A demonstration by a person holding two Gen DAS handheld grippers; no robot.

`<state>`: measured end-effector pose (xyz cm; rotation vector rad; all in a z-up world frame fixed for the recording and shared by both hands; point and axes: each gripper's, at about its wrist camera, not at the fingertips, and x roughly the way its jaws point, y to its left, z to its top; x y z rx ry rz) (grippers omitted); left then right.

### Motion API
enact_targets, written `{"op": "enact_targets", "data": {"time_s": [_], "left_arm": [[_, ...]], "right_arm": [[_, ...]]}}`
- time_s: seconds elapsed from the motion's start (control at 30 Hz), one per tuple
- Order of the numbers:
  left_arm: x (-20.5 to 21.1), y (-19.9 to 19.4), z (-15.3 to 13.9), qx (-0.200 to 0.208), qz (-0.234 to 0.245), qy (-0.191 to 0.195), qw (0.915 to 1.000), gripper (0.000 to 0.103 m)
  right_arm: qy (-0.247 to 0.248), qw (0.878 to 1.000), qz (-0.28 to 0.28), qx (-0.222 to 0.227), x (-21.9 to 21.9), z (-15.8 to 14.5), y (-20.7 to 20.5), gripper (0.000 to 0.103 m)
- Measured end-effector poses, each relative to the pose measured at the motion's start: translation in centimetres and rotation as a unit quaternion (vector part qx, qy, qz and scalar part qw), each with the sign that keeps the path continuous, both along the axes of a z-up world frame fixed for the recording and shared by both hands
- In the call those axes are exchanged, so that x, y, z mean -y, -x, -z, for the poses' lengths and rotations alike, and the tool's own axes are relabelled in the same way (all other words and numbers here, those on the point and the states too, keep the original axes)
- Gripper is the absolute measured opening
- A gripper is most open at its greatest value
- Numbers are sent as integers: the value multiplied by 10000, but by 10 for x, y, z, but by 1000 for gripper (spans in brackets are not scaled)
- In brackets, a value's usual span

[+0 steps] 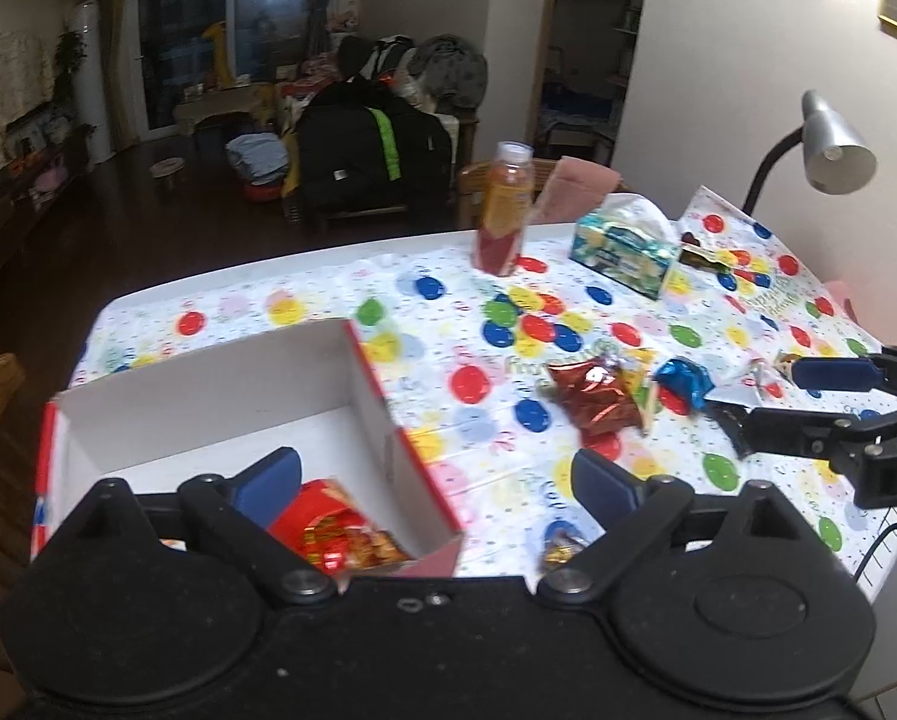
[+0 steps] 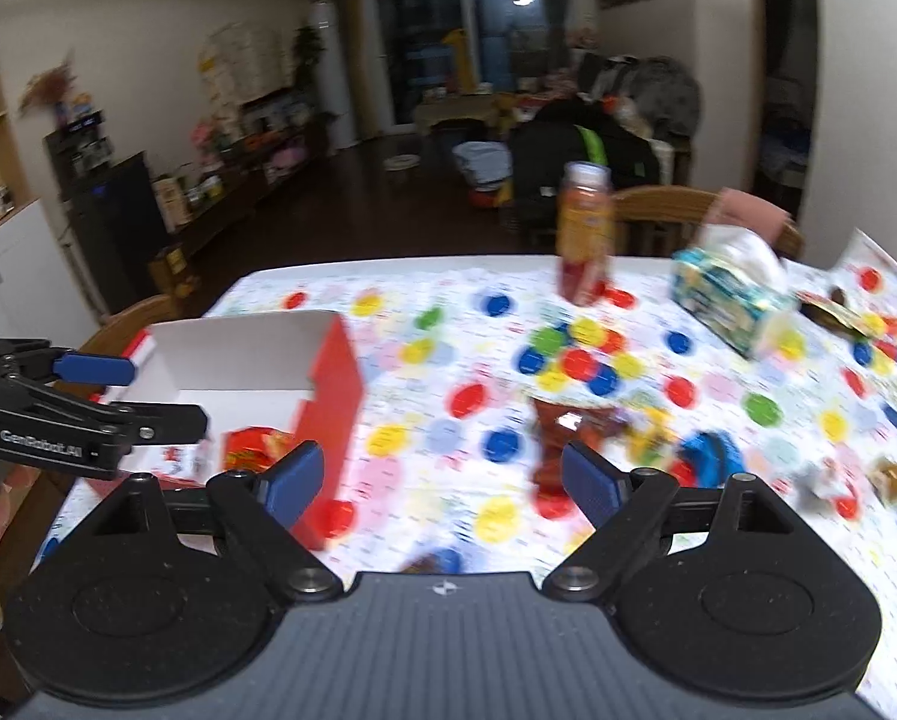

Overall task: Organize snacks
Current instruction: 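Open both tools to drop the packets in the box and withdraw, then grasp the brown square candy with the left tool while the right tool grasps the small wrapped candy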

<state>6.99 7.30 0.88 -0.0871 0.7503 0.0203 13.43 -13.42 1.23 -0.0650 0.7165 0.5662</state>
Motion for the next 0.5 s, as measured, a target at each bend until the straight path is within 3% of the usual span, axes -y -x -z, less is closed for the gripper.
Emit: {"op": "enact_targets", "data": {"time_s": [0.3, 0.5], "left_arm": [[45, -13, 18, 63, 82, 122, 9999, 103], [69, -28, 42, -206, -5, 206, 9996, 103]], "right_arm": [[316, 9974, 653, 39, 65, 27, -6, 87], [537, 9961, 699, -45, 92, 48, -13, 87]]}}
